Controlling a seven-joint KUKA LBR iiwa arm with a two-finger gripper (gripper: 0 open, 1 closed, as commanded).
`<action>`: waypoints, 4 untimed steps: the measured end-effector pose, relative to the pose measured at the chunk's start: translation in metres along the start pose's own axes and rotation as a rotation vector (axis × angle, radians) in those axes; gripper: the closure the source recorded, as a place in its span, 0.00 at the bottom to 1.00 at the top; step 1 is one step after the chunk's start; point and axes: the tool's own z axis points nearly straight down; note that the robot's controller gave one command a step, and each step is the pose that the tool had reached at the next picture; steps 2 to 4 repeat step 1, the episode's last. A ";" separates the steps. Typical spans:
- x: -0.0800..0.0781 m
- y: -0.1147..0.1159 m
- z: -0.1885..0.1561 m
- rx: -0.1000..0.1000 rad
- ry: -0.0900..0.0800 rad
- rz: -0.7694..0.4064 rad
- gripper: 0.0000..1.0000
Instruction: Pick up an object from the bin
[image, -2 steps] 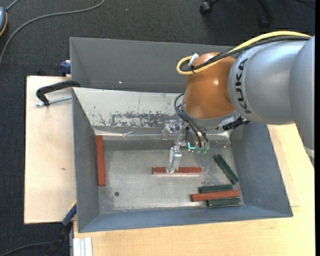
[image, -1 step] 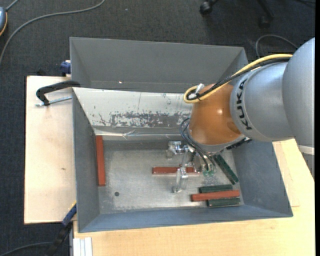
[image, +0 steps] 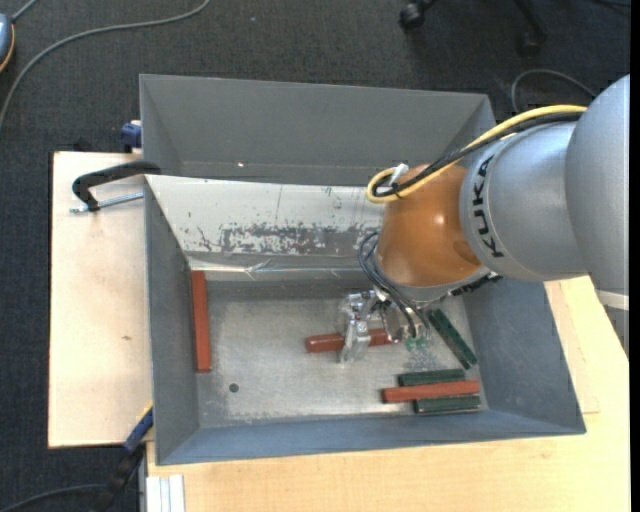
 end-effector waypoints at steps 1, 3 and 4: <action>0.002 0.016 -0.150 0.000 -0.014 -0.023 1.00; 0.002 0.016 -0.150 0.000 -0.014 -0.023 1.00; 0.002 0.016 -0.150 0.000 -0.014 -0.023 1.00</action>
Offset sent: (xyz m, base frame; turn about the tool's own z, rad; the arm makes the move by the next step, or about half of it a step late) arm -0.0062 0.0149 0.1444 -0.0224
